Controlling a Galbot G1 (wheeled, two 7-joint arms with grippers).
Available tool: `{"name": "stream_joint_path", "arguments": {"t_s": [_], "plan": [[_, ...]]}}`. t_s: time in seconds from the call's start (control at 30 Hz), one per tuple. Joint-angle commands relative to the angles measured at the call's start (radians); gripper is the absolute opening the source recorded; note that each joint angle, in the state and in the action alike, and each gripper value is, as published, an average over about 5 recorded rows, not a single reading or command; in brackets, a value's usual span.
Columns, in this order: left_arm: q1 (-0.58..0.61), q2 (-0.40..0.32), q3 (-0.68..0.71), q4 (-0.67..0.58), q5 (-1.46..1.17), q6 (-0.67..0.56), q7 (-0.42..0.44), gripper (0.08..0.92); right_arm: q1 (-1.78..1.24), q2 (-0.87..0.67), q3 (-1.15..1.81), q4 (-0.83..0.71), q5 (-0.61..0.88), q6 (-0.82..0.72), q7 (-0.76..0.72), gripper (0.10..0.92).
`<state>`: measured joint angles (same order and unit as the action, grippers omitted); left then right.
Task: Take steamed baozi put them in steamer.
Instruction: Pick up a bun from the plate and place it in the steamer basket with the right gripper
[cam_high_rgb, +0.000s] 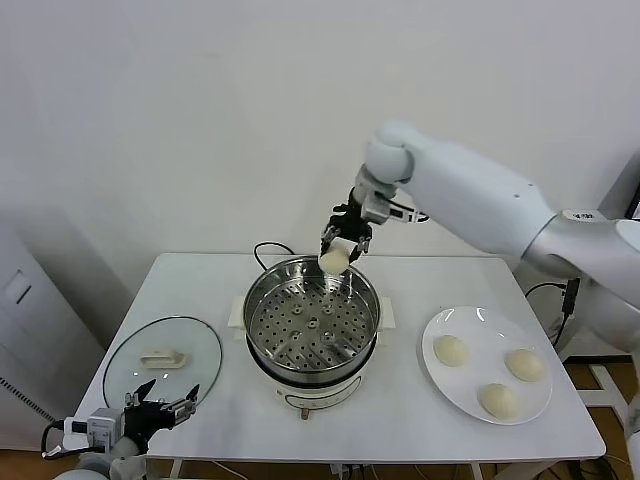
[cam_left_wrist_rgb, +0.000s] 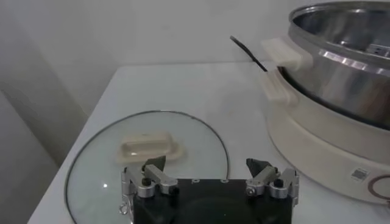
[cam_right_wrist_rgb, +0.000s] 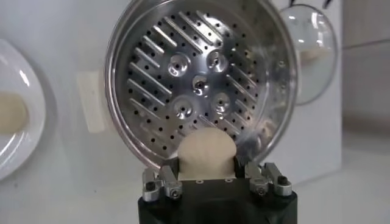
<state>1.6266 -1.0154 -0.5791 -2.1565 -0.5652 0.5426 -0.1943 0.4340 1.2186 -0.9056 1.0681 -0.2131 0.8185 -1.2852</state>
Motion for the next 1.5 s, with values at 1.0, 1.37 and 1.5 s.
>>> {"name": "stream_joint_path", "arguments": {"t_s": [1.0, 1.37, 1.5], "plan": [[0.014, -0.006, 0.002, -0.001, 0.003, -0.003, 0.002, 0.823, -0.217, 0.144, 0.14, -0.081, -0.324, 0.054, 0.037, 0.701], [0.032, -0.02, -0.004, -0.007, 0.018, -0.006, 0.004, 0.823, 0.034, -0.012, -0.037, -0.049, 0.125, 0.001, 0.029, 0.822], [0.041, -0.017, -0.011, -0.011, 0.018, -0.01, 0.006, 0.823, 0.153, -0.123, -0.152, -0.054, 0.308, -0.175, 0.003, 0.823]]}}
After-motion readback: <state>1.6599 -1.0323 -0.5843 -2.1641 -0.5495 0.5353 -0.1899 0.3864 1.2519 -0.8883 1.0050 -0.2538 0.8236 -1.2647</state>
